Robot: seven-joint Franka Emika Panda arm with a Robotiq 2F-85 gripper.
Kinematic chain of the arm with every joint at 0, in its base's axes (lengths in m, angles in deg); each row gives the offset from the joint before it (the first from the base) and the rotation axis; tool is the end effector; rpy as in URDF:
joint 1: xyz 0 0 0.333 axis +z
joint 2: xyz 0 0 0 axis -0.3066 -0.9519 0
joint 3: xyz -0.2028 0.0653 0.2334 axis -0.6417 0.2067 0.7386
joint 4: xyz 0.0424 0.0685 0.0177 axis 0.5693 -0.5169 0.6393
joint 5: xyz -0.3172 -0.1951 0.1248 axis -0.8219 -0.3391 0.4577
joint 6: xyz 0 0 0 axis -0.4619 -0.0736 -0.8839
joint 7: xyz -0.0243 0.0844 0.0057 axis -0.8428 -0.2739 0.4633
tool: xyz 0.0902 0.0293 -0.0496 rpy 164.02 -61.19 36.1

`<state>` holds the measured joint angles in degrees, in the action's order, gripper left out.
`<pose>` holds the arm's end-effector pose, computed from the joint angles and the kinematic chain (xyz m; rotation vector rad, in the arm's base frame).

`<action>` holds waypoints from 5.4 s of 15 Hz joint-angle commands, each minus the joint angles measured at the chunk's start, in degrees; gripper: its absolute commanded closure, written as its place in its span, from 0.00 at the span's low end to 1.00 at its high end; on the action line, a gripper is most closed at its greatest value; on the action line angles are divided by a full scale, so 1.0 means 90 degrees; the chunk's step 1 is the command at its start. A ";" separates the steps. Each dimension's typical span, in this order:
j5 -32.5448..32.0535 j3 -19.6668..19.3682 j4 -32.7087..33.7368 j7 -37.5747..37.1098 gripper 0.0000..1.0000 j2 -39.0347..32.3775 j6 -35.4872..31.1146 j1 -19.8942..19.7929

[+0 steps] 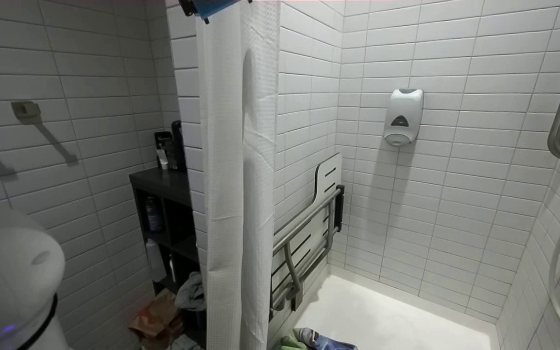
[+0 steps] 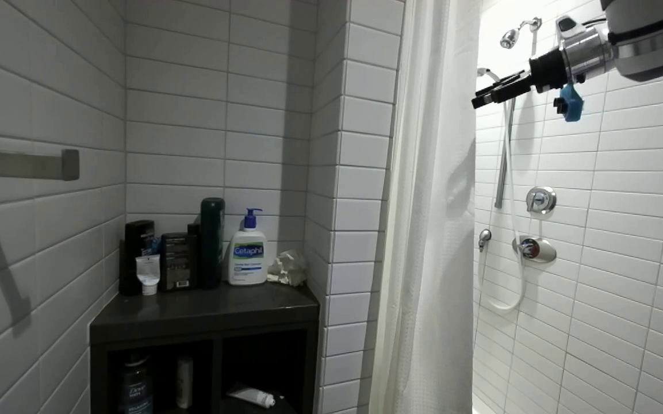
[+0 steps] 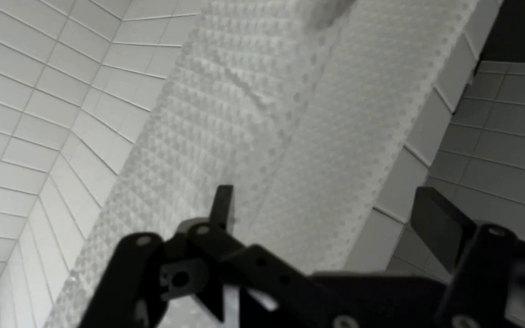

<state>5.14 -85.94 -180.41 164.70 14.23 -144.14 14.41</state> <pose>0.2826 -0.1320 0.6774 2.2914 1.0446 1.7817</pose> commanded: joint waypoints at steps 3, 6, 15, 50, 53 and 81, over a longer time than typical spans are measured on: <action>-0.0152 -0.0213 0.0099 -0.0227 0.00 -0.0250 -0.1632 0.0739; -0.0353 -0.0347 0.0054 -0.0336 0.00 -0.0289 -0.2142 0.1089; -0.1930 -0.0657 -0.0092 -0.1646 0.26 -0.0702 -0.2995 0.1874; -0.5028 -0.9156 0.6665 -0.6116 1.00 -0.2899 -0.2471 0.4936; -0.5457 -0.8847 0.6587 -0.6202 0.97 -0.2502 -0.2397 0.4924; -0.5247 -0.5227 0.5594 -0.3108 0.00 -0.0693 0.3933 0.2050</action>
<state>-43.13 -135.49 -128.91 132.17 6.43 -113.40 34.35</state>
